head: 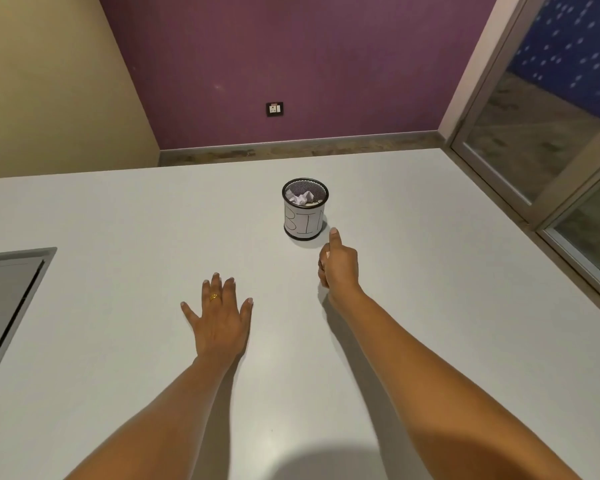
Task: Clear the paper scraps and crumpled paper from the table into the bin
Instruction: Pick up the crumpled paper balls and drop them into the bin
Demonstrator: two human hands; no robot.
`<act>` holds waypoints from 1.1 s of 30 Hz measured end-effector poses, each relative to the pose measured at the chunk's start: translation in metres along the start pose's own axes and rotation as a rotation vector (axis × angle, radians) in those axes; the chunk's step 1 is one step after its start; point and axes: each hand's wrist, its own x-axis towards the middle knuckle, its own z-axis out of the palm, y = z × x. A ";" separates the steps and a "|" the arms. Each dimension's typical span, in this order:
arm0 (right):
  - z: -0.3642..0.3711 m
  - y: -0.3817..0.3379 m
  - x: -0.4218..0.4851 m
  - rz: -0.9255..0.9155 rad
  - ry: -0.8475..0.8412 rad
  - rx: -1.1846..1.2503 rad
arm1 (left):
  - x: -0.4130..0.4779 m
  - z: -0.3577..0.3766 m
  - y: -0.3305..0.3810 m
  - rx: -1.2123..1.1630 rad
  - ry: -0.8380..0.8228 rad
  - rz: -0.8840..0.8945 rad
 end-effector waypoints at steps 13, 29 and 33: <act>0.034 -0.082 0.071 -0.456 -0.130 -0.435 | 0.050 0.010 0.004 -0.014 -0.002 -0.067; 0.063 -0.081 0.110 -0.755 -0.118 -1.287 | 0.051 0.015 0.005 0.039 0.072 -0.069; 0.069 -0.081 0.113 -0.710 -0.110 -1.318 | 0.051 0.015 0.006 0.045 0.074 -0.071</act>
